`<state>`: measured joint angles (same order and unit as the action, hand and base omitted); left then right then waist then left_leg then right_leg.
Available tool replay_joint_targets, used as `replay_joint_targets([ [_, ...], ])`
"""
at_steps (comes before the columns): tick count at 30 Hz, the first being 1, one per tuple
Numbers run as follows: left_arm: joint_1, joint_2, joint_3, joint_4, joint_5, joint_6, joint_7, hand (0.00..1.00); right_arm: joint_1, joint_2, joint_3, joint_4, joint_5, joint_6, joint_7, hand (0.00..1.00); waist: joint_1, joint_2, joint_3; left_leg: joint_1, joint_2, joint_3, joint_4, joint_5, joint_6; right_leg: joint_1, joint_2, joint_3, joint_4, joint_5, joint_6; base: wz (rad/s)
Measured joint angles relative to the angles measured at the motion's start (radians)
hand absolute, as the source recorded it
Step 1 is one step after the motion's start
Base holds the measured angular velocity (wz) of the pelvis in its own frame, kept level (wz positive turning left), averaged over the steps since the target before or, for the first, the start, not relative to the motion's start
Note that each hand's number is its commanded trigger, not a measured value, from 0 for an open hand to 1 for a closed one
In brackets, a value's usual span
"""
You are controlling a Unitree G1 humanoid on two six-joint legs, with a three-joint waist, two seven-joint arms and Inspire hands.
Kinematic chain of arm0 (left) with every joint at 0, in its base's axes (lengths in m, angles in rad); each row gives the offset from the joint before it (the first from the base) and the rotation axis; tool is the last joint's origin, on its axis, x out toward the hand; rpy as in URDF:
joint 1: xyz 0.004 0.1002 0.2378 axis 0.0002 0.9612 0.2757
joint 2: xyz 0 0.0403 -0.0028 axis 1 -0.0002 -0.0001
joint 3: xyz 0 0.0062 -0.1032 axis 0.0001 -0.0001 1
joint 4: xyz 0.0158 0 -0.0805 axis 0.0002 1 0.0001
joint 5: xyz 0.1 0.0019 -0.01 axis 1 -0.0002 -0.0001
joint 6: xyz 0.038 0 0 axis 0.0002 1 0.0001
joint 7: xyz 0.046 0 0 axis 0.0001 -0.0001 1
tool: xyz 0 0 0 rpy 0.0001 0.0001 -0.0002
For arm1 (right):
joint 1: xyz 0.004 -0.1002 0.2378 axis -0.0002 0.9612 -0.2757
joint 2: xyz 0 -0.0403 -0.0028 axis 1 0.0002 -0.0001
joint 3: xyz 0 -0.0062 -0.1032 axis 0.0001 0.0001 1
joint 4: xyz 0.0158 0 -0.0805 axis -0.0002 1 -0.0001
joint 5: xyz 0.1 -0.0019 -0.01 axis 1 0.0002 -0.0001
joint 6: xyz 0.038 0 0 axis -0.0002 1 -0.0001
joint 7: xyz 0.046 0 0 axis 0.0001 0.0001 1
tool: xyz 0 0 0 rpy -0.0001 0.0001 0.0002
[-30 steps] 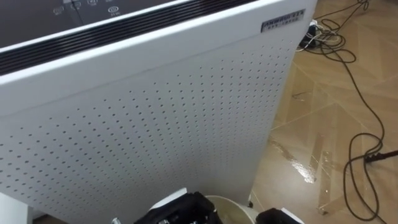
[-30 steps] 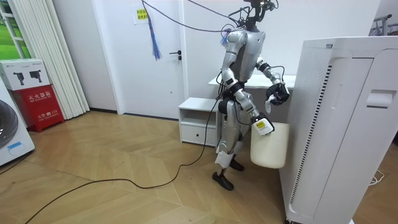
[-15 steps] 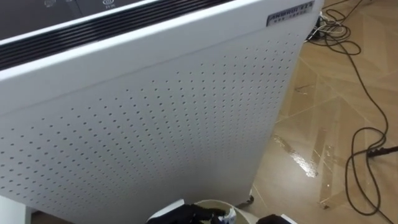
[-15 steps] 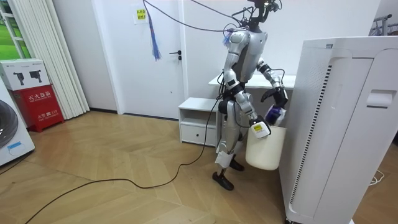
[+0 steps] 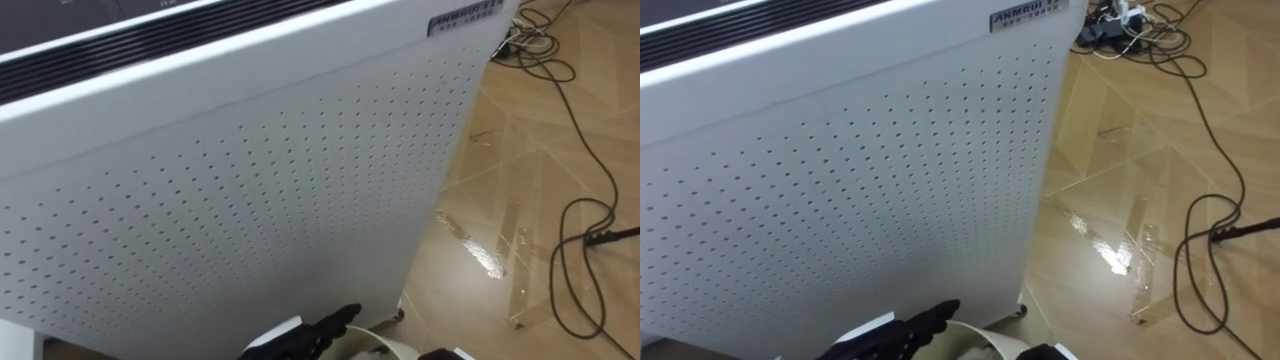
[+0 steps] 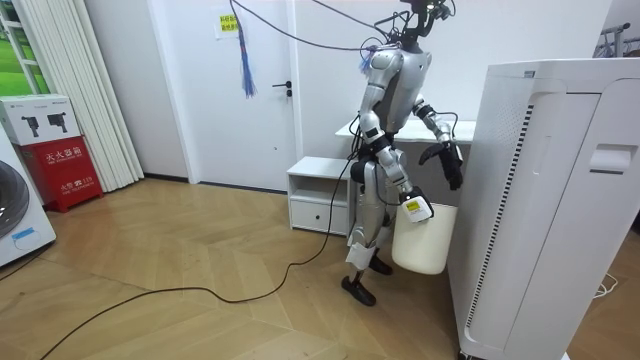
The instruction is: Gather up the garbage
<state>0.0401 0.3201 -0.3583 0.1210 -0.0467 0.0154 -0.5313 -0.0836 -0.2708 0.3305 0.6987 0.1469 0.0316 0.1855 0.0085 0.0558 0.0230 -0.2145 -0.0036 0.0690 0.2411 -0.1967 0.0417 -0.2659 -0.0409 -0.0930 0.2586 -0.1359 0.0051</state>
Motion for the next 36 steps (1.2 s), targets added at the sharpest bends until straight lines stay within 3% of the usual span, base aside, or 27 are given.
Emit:
replay_joint_targets([
  [12,0.002,0.000,0.002,0.008,0.000,0.000,-0.003,0.00,0.000,0.001,-0.001,0.000,-0.006,0.000,0.016,1.00,0.000,-0.016,-0.0007,0.001,0.007,0.009,-0.001,0.001,-0.002,0.000,0.006,0.001,-0.003,0.003,-0.005,0.00],
  [21,0.004,0.002,0.002,0.097,0.000,0.000,-0.013,0.00,0.000,-0.004,-0.001,0.000,0.007,0.000,0.016,1.00,0.001,-0.017,-0.0010,0.019,0.008,0.011,-0.003,0.003,-0.004,0.014,0.006,0.003,0.001,0.004,-0.006,0.00],
  [29,0.009,0.001,0.006,0.097,-0.002,0.000,-0.013,0.00,0.009,-0.005,-0.001,0.010,0.006,0.000,0.016,1.00,0.010,-0.021,-0.0009,0.035,0.010,0.010,-0.002,0.004,-0.007,0.031,0.008,-0.002,0.001,0.005,-0.008,0.00],
  [36,0.089,-0.003,0.042,0.119,-0.008,0.000,0.002,0.00,0.034,-0.007,-0.001,0.082,0.036,-0.002,0.029,1.00,0.012,-0.048,-0.0046,0.068,0.012,0.008,-0.004,0.005,-0.008,0.074,0.010,-0.015,-0.018,0.006,-0.010,0.02],
])
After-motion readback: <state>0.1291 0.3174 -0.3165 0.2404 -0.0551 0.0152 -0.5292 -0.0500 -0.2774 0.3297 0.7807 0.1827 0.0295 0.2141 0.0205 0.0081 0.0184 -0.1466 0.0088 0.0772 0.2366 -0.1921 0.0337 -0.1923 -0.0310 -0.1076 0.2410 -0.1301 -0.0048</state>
